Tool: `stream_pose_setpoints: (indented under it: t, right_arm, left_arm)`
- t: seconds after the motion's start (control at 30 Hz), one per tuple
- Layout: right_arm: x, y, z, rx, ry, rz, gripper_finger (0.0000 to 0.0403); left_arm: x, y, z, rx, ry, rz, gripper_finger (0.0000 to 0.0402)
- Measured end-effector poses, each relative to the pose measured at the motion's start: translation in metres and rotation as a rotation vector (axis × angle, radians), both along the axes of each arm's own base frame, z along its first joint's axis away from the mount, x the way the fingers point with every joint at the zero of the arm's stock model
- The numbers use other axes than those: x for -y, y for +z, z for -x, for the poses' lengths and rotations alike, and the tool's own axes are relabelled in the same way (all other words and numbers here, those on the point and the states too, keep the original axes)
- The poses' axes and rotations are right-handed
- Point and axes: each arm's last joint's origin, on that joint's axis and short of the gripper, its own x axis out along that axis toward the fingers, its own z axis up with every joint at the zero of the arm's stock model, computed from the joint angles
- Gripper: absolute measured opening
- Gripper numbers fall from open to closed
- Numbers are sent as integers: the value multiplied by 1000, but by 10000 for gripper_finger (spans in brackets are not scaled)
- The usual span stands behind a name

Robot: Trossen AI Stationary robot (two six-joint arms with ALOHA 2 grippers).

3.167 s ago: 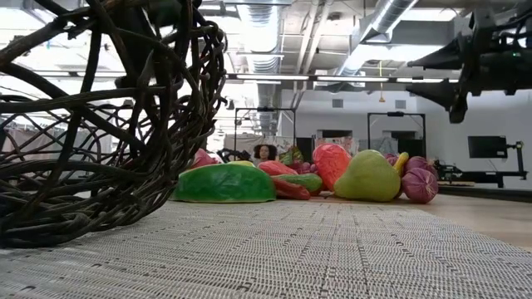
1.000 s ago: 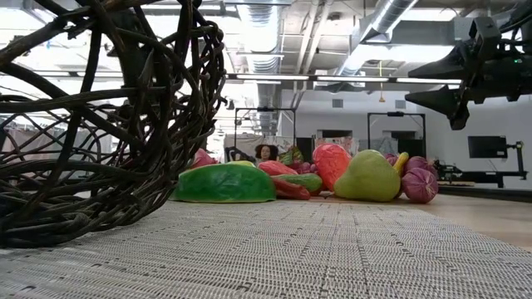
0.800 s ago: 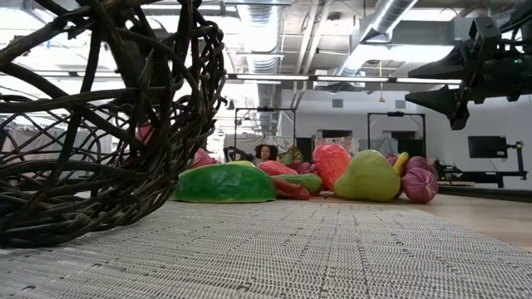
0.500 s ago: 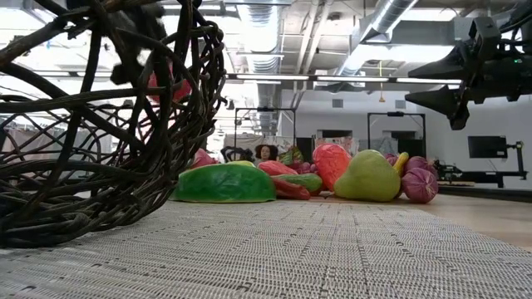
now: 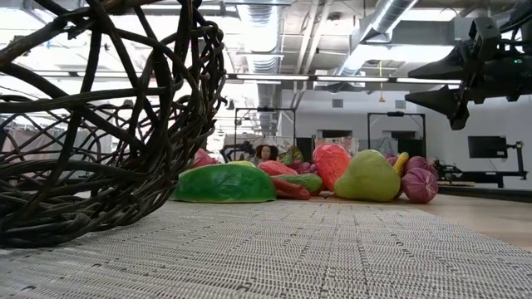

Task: Build produce basket
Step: Put the red apple into the mesh basket

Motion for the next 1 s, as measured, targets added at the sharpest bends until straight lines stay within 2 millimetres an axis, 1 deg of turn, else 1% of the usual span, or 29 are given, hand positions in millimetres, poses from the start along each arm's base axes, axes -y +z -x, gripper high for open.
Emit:
stream_pose_setpoints:
  t: [0.2,0.27,0.37,0.47,0.57,0.67,0.77,0.87,1.0]
  right_arm:
    - [0,0,0,-4,0,2,255]
    - [0,-1,0,-6,0,2,255]
    - [0,-1,0,-13,0,1,255]
    - [0,-1,0,-14,0,0,255]
    - [0,-1,0,-14,0,0,255]
    - [0,-1,0,-14,0,0,255]
    - [0,-1,0,-14,0,0,255]
    - [0,-1,0,-14,0,0,255]
    - [0,-1,0,-14,0,0,255]
  left_arm:
    - [19,31,17,313,-145,-82,259]
    - [24,38,21,382,-217,-93,263]
    - [28,38,24,389,-272,-85,267]
    - [29,32,21,344,-275,-114,268]
    - [29,25,10,278,-264,-129,268]
    - [32,19,-8,214,-301,-106,268]
    - [39,9,-28,109,-342,-62,268]
    - [53,-6,-50,-37,-376,-32,268]
    - [83,-30,-76,-236,-409,-15,268]
